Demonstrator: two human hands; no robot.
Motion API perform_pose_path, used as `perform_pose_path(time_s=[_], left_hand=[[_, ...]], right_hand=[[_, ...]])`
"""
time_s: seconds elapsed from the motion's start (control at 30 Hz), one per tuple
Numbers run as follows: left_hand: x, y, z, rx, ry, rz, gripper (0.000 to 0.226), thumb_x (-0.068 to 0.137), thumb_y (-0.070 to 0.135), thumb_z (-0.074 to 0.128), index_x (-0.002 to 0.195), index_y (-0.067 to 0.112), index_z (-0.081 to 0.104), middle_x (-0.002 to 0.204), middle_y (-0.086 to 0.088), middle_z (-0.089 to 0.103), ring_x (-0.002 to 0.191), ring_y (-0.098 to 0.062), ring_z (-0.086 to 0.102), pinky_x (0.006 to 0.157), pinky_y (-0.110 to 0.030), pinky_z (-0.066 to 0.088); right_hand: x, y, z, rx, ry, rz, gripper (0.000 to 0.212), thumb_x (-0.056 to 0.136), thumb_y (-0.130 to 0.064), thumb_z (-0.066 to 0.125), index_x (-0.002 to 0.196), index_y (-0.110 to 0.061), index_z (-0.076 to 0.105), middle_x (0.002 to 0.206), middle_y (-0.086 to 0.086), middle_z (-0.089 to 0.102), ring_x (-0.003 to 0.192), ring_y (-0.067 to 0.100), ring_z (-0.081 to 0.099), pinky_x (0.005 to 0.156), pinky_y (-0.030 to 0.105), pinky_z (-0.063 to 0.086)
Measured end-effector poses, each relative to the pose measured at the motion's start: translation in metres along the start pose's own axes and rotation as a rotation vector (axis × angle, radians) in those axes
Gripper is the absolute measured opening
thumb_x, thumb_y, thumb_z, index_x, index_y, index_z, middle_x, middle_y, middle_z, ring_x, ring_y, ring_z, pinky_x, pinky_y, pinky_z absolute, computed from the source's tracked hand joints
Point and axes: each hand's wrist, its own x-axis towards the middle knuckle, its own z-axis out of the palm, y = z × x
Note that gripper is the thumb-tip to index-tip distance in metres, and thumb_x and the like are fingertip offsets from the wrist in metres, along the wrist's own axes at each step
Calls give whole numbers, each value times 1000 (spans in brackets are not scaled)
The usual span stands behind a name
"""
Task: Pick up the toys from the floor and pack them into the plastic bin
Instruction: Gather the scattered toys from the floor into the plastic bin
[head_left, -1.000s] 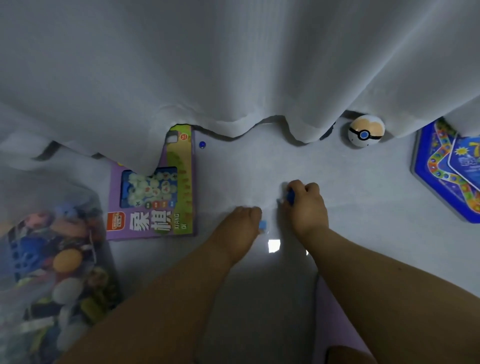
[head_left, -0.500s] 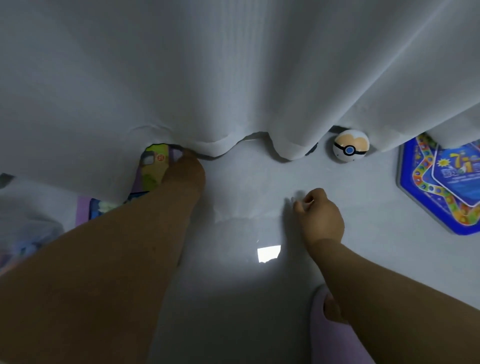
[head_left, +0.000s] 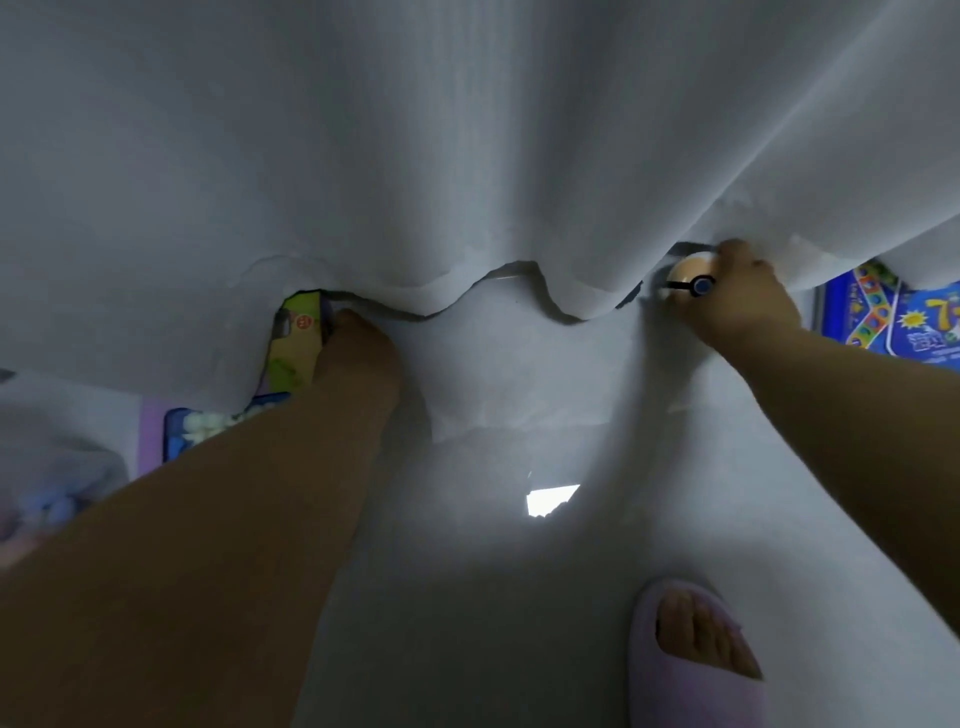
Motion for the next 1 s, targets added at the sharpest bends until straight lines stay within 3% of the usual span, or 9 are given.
perform_pose_path(time_s=[0.1, 0.37, 0.53, 0.67, 0.73, 0.8, 0.87, 0.93, 1.0], left_hand=[[3, -7, 5, 149, -111, 86, 49, 101, 11, 28, 144, -10, 20, 147, -25, 32, 135, -38, 33, 114, -42, 25], [10, 8, -1, -272, 21, 17, 42, 99, 7, 35, 139, -4, 36, 128, -24, 53, 115, -41, 53, 93, -45, 44], [4, 14, -5, -406, -78, 7, 39, 103, 12, 28, 139, -2, 37, 136, -22, 48, 123, -36, 48, 101, -36, 37], [-11, 17, -4, -539, -25, 1, 28, 93, 9, 45, 120, 6, 52, 112, -22, 61, 104, -36, 59, 84, -35, 46], [-30, 25, -3, -938, -120, -23, 10, 91, 9, 46, 91, 12, 55, 84, -20, 59, 70, -26, 65, 60, -30, 51], [-48, 35, -4, -1280, -299, -130, 21, 92, 5, 40, 75, 13, 50, 64, -13, 48, 44, -16, 51, 40, -19, 39], [-61, 41, -5, -1492, -511, -209, 24, 94, 12, 40, 74, 12, 54, 64, -10, 50, 48, -17, 50, 45, -20, 39], [-70, 43, -11, -1731, -800, -282, 40, 96, 42, 42, 88, 8, 63, 78, -12, 65, 62, -19, 63, 60, -25, 51], [-76, 44, -13, -1844, -953, -276, 55, 89, 58, 47, 97, 7, 66, 89, -12, 70, 76, -22, 68, 71, -31, 55]], right_hand=[[-9, -4, 11, 79, -17, -35, 65, 78, -34, 69, 133, -22, 35, 126, 18, 48, 107, 41, 54, 85, 44, 44], [-50, -22, 44, 126, -38, -70, 67, 81, -40, 64, 137, -28, 28, 126, 12, 43, 100, 37, 56, 74, 36, 41], [-80, -35, 57, 228, -49, -93, 65, 81, -39, 65, 135, -28, 30, 126, 10, 44, 101, 35, 55, 78, 37, 43], [-110, -39, 71, 349, -77, -125, 69, 77, -41, 70, 134, -29, 31, 126, 5, 46, 102, 28, 55, 84, 37, 47], [-124, -42, 76, 460, -147, -191, 69, 73, -40, 74, 130, -31, 36, 120, 0, 52, 101, 21, 57, 84, 32, 49], [-136, -47, 78, 547, -207, -258, 70, 71, -38, 78, 128, -32, 39, 114, -8, 55, 98, 14, 59, 80, 20, 48], [-142, -55, 75, 584, -236, -328, 71, 70, -40, 79, 129, -31, 39, 115, -11, 54, 98, 10, 58, 80, 13, 47], [-143, -62, 71, 563, -304, -393, 71, 72, -45, 76, 133, -30, 41, 122, -11, 54, 104, 9, 56, 89, 18, 48], [-143, -65, 65, 563, -382, -419, 59, 83, -46, 65, 135, -28, 46, 128, -8, 54, 112, 9, 53, 99, 25, 44]])
